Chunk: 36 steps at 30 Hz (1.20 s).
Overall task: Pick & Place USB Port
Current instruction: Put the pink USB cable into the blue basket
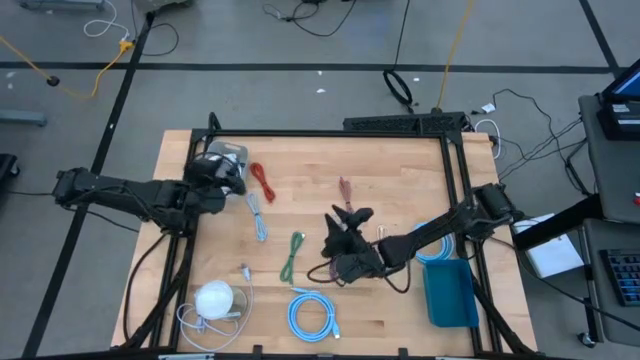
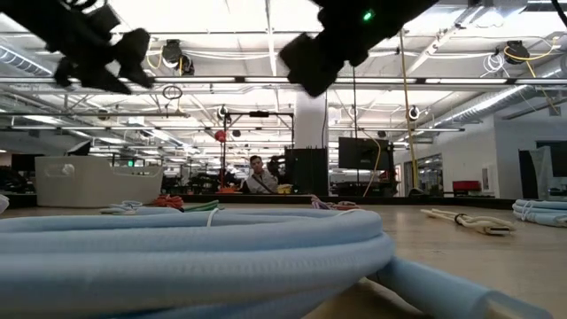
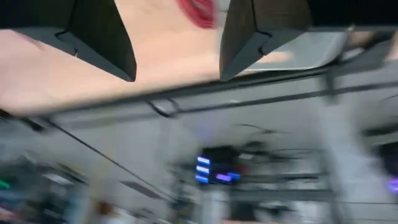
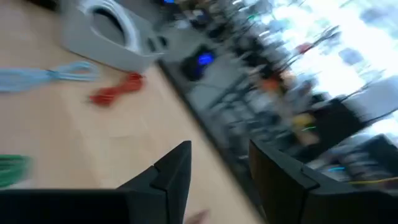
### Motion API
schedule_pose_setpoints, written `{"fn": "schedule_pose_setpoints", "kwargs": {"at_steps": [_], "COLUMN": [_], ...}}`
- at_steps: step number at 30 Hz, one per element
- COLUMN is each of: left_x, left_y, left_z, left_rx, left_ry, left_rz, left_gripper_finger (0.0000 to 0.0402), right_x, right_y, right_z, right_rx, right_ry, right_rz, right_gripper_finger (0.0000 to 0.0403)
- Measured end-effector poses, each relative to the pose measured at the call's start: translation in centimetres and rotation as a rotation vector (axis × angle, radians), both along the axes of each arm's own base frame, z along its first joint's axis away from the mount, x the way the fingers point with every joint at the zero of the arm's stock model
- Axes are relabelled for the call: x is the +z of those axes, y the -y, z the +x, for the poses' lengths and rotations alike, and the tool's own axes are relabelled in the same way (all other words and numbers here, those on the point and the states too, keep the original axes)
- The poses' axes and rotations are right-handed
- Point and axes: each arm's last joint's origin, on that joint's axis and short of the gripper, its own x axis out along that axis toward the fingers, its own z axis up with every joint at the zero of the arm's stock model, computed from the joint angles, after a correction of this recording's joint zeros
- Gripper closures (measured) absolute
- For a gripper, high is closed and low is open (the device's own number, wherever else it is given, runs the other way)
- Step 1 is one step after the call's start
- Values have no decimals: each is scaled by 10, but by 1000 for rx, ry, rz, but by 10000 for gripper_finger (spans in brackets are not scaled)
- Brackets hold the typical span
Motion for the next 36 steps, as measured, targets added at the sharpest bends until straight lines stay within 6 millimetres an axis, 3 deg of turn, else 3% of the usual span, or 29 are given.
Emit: {"fn": "schedule_pose_setpoints", "kwargs": {"at_steps": [2, 4, 7, 12, 16, 21, 25, 36], "left_x": [4, 6, 6, 1, 1, 1, 2, -1], "left_y": [4, 7, 11, 15, 15, 15, 15, 15], "left_z": [6, 9, 10, 12, 13, 14, 14, 13], "left_rx": [-115, -204, -270, -318, -324, -325, -328, -337], "left_ry": [-18, -43, -86, -179, -194, -186, -189, -222], "left_rz": [-6, -10, 1, 35, 38, 40, 44, 43], "left_gripper_finger": [178, 183, 188, 190, 190, 190, 190, 190], "right_x": [10, 19, 27, 30, 13, -17, -26, -26], "right_y": [9, 31, 69, 107, 146, 178, 189, 177], "right_z": [-12, -24, -44, -72, -78, -76, -81, -77], "right_rx": [74, 105, -10, -230, -352, -244, -226, -187], "right_ry": [19, -17, -104, -112, -67, 45, 88, 96], "right_rz": [199, 494, 805, 763, 819, 1075, 1176, 1230], "right_gripper_finger": [261, 270, 283, 288, 283, 261, 240, 218]}}
